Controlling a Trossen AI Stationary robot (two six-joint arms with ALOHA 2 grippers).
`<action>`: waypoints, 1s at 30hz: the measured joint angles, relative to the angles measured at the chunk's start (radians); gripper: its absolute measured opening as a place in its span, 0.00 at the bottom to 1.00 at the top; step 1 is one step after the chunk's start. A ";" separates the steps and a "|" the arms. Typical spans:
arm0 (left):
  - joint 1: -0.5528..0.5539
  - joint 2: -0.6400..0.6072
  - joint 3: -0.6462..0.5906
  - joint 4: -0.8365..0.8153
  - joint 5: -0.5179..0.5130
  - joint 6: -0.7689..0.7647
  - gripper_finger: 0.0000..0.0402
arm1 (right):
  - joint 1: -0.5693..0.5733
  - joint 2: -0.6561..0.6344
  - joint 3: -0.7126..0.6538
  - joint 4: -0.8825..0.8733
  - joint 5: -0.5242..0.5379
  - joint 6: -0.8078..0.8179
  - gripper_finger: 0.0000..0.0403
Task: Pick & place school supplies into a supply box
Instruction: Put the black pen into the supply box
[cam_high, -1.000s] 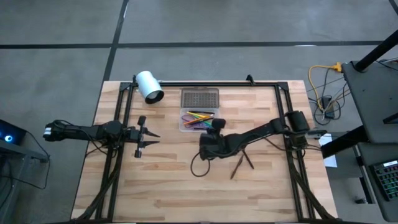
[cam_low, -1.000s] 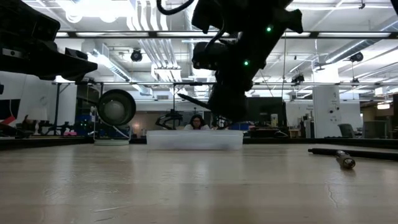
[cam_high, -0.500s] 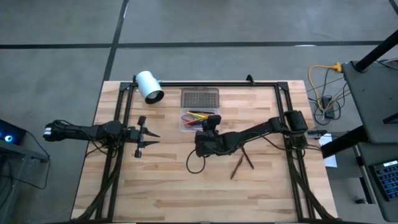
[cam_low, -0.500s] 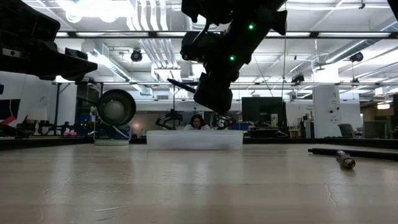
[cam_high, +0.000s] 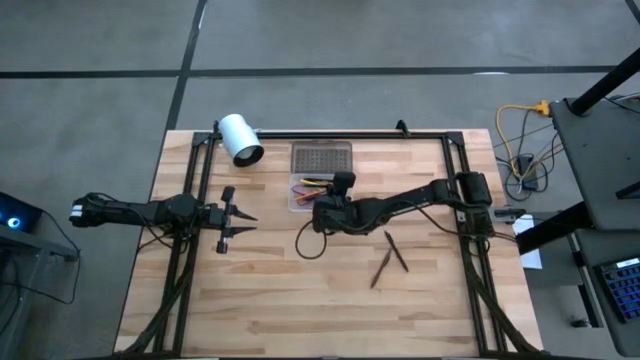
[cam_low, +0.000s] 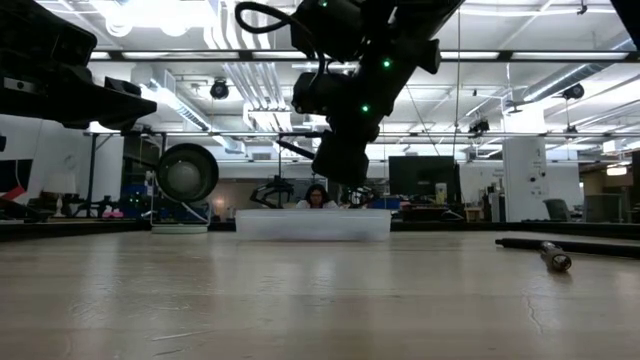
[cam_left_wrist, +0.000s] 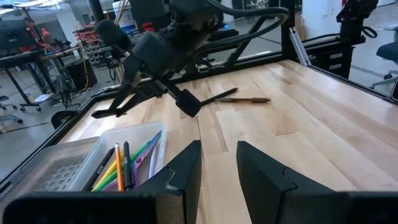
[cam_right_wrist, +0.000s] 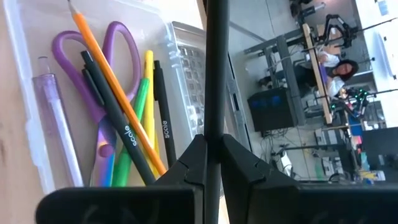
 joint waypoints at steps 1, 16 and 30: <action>0.000 0.000 0.000 0.000 0.000 0.000 0.22 | -0.001 0.000 0.000 0.000 0.000 0.000 0.03; 0.000 0.000 0.000 0.000 0.000 0.000 0.22 | -0.004 -0.001 0.000 0.001 -0.003 0.027 0.19; 0.000 0.000 0.000 0.000 0.000 0.000 0.22 | -0.003 -0.001 -0.001 0.001 -0.003 0.022 0.20</action>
